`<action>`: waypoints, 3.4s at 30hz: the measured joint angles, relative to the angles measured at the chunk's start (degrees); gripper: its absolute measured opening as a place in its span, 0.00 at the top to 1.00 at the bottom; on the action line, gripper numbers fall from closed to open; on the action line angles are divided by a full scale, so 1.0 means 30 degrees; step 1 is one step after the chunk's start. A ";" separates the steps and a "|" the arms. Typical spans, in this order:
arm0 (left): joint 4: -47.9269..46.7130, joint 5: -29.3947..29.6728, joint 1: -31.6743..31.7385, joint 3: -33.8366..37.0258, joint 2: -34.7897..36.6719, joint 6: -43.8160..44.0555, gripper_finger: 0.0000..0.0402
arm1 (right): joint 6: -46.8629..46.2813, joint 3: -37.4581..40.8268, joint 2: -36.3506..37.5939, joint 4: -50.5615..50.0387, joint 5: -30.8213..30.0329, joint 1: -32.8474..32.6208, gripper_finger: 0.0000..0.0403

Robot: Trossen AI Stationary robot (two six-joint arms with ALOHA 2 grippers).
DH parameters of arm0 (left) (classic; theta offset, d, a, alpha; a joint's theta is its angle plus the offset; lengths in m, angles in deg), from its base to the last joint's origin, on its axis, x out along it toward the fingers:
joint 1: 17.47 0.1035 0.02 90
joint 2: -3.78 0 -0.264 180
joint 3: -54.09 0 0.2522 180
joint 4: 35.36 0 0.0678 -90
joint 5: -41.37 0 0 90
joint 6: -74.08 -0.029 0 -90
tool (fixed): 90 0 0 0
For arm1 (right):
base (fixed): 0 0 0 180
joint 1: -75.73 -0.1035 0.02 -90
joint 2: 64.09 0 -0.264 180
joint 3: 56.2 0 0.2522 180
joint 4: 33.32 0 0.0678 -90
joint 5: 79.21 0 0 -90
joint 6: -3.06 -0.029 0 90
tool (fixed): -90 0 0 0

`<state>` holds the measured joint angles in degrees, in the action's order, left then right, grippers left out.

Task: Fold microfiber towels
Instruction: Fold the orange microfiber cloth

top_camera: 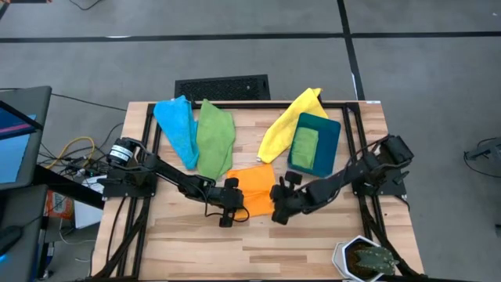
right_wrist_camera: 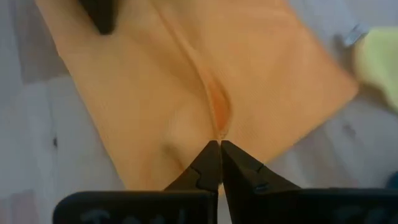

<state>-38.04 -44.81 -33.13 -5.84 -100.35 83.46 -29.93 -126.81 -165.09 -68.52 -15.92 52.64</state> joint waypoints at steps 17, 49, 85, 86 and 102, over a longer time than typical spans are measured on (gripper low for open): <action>-0.0132 -0.0026 -0.0007 0.0000 0.0000 0.0156 1.00 | -0.2889 0.1239 0.4355 0.0188 -0.2471 -0.0819 0.68; 0.0219 0.3241 0.0020 -0.0158 0.2037 0.1722 1.00 | -0.7051 0.3069 -0.0796 0.4284 -0.0571 -0.2900 0.76; -0.1598 0.3260 0.0160 -0.0182 0.0269 0.1614 1.00 | -0.5989 0.3007 -0.1846 0.4349 -0.3336 -0.1129 0.76; -0.1750 0.3055 0.0133 -0.0182 0.0493 0.1611 1.00 | -0.6140 0.2997 -0.1930 0.4384 -0.3347 -0.1138 0.76; 0.0193 0.4614 -0.1190 0.1373 0.2665 0.3601 1.00 | -0.5927 0.3061 -0.1787 0.4467 -0.3208 -0.1151 0.76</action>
<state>-37.46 -30.97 -36.70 -1.72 -92.36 94.26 -47.71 -117.62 -170.46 -55.12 -25.55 49.18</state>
